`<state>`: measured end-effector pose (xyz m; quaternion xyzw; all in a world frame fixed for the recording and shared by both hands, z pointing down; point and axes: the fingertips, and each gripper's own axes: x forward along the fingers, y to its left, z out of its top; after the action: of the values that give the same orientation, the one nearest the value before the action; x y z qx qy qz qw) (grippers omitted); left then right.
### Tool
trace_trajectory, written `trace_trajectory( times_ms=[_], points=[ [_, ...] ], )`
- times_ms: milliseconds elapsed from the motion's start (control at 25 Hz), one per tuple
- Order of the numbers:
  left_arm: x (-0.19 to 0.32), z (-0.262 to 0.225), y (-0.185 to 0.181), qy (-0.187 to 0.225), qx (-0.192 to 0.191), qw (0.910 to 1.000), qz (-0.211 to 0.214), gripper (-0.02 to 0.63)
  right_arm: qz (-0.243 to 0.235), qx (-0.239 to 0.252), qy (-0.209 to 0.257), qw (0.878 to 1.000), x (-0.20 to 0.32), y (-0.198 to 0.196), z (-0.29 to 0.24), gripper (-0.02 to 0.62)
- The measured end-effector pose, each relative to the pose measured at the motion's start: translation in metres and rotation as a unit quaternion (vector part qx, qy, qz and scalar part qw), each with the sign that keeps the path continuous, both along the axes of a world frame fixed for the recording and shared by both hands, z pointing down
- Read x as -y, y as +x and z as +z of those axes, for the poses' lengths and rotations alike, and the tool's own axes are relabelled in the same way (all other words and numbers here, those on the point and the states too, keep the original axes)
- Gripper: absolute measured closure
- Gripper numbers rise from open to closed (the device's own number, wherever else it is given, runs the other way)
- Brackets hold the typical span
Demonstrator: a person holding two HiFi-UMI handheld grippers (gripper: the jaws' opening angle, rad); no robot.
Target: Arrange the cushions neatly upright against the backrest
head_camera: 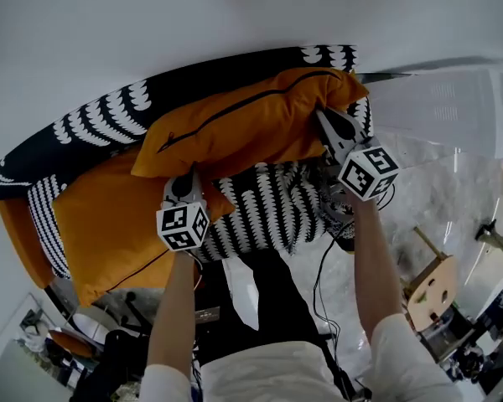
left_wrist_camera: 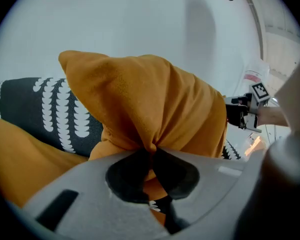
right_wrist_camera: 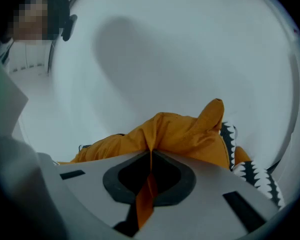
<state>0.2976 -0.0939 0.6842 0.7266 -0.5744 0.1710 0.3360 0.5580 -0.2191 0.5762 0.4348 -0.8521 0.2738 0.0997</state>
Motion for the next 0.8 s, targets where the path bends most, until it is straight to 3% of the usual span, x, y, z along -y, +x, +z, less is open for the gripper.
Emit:
trace_trajectory(
  times_ms=[240,360,440,480,680,800],
  points=[
    [0.023,0.005,-0.014,-0.021,0.023,0.9984,0.046,0.548,0.033,0.049,-0.036,0.998,-0.012,0.032,0.045,0.578],
    [0.034,-0.015,-0.027,-0.002,0.040,0.9977,0.055,0.503,0.040,0.030,-0.022,0.999,-0.013,0.040,0.027,0.513],
    [0.028,-0.027,-0.035,0.003,0.053,0.9967,0.062,0.478,0.049,0.017,-0.017,0.999,-0.017,0.041,0.013,0.411],
    [0.022,-0.033,-0.040,0.000,0.059,0.9964,0.061,0.464,0.057,0.009,-0.013,0.998,-0.022,0.042,0.006,0.393],
    [-0.027,-0.073,-0.067,-0.006,0.059,0.9980,0.021,0.439,0.113,-0.020,-0.008,0.993,-0.063,0.042,-0.021,0.370],
    [-0.072,-0.095,-0.092,-0.016,0.047,0.9987,-0.016,0.433,0.093,0.005,-0.040,0.995,-0.103,0.002,-0.022,0.370]
  ],
)
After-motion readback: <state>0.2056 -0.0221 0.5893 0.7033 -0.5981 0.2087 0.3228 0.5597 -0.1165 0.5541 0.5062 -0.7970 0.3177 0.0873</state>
